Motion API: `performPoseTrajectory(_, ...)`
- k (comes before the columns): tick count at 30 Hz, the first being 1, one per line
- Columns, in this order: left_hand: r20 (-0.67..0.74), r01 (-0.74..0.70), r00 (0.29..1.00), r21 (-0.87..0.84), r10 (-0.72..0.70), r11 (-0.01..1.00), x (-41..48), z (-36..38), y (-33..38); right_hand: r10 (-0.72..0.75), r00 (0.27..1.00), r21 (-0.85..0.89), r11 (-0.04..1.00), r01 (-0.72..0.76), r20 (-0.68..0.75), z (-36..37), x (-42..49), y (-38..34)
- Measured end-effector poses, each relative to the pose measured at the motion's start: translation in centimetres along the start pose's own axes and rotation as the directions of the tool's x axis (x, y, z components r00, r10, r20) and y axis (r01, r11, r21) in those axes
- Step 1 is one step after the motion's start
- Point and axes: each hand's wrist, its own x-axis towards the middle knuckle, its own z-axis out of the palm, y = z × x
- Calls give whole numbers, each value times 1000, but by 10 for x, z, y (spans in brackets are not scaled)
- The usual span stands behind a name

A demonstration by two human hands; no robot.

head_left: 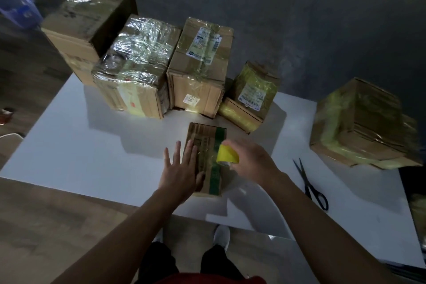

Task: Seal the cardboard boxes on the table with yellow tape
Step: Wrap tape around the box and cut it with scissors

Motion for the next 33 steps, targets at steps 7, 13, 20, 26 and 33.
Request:
performPoseTrajectory(7,-71,-170,984,-110,163,979,6,-10,34,14,1000,-14,1000,-13,7,6,14,-8)
performPoseTrajectory(13,-9,-188,982,-70,188,980,8,-1,27,165,986,251,956,-151,-35,6,-4,9)
performPoseTrajectory(20,47,-141,989,-34,142,989,6,-4,34,170,985,95,981,-168,-15,1,-20,24)
performPoseTrajectory(26,118,41,992,-53,-34,998,6,-18,59,224,973,8,974,-225,52,18,-14,36)
performPoseTrajectory(33,174,252,960,-198,-219,947,18,-25,82,223,974,53,973,-224,26,26,-19,36)
